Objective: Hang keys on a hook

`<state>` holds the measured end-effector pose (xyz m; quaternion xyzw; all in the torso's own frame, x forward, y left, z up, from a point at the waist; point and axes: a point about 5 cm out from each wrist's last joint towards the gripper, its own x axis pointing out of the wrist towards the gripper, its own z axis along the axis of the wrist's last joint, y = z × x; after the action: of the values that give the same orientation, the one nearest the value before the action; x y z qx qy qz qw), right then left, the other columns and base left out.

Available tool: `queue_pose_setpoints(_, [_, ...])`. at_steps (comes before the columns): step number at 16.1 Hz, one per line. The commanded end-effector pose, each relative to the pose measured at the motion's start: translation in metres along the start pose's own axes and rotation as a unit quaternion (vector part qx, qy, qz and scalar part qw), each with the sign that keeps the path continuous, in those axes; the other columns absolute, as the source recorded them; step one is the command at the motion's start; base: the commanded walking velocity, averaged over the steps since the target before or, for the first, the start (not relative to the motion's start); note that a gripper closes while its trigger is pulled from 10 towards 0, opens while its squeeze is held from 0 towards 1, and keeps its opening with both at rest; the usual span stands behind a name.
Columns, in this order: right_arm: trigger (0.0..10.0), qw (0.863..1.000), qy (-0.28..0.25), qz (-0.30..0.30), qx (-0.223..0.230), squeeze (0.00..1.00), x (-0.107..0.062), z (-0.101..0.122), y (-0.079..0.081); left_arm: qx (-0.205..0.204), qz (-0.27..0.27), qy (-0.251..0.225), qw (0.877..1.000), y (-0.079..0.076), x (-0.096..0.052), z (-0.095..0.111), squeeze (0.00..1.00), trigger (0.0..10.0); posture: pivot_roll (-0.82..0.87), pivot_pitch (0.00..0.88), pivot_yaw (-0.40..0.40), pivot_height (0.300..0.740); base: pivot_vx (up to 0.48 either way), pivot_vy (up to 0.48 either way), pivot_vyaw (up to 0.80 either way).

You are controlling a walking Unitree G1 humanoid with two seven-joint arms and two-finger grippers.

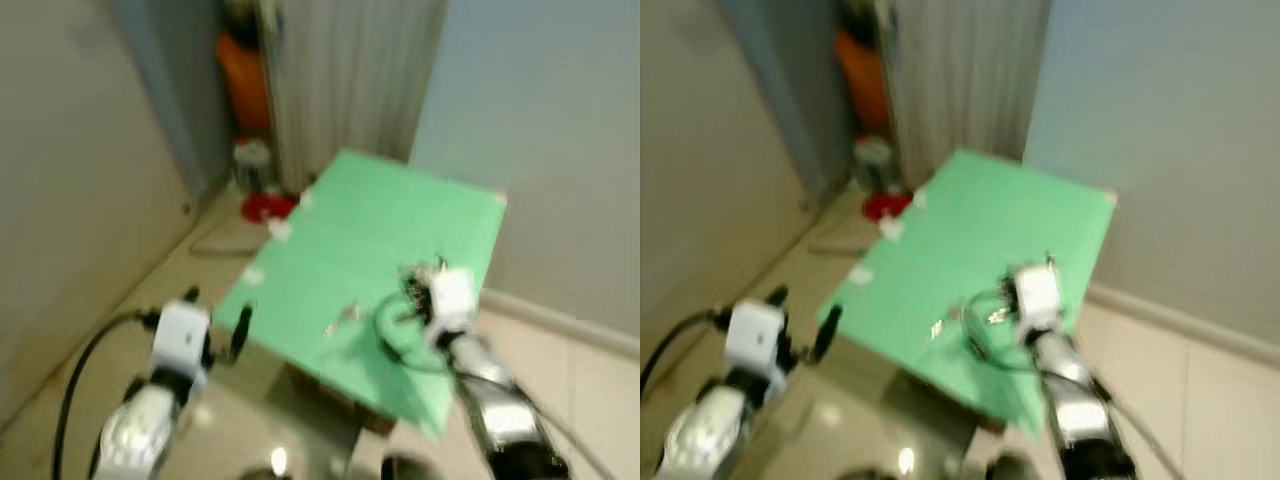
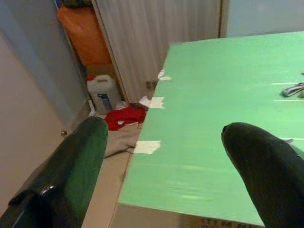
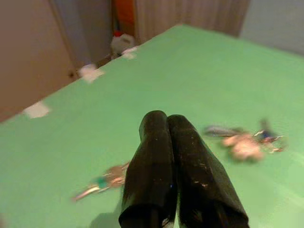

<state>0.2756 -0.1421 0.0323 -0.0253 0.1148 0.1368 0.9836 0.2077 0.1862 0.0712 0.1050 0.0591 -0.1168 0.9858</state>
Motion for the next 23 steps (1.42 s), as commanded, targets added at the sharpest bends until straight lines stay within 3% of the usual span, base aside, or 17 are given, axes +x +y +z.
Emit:
queue_pose_setpoints(1, [10.0,1.0,-0.005,-0.014,-0.01,0.0,-0.001,0.003,-0.009,0.01,-0.01,0.009,1.0,-0.003,0.001,-0.001,0.0,10.0,-0.04,0.114,0.077,0.74,0.0,0.0,0.0])
queue_pose_setpoints(5, [10.0,1.0,-0.003,-0.023,-0.003,0.0,-0.005,-0.002,-0.004,0.025,-0.03,0.003,0.999,0.0,0.004,0.002,0.0,10.0,-0.05,0.117,0.103,0.74,0.0,0.0,0.0])
queue_pose_setpoints(11, [10.0,0.999,-0.011,-0.031,-0.007,0.0,-0.004,-0.001,-0.004,0.033,-0.081,-0.01,0.996,-0.011,0.009,0.007,0.0,10.0,-0.07,0.106,0.119,0.74,0.461,0.0,0.0])
queue_pose_setpoints(16, [10.0,1.0,-0.003,-0.03,0.005,0.0,-0.005,-0.005,-0.003,0.029,-0.087,-0.013,0.996,-0.011,0.01,0.007,0.0,10.0,-0.07,0.114,0.117,0.74,0.461,0.0,-0.5])
queue_pose_setpoints(18, [10.0,1.0,-0.01,-0.03,-0.001,0.0,-0.006,-0.004,-0.002,0.037,-0.067,0.001,0.997,-0.008,0.01,0.003,0.0,10.0,-0.06,0.118,0.117,0.74,0.0,0.0,0.0])
queue_pose_setpoints(23, [10.0,0.999,-0.003,-0.032,0.009,0.0,-0.008,-0.007,0.001,0.043,-0.077,0.006,0.996,-0.006,0.007,0.002,0.0,10.0,-0.07,0.136,0.131,0.74,0.0,0.0,-0.22])
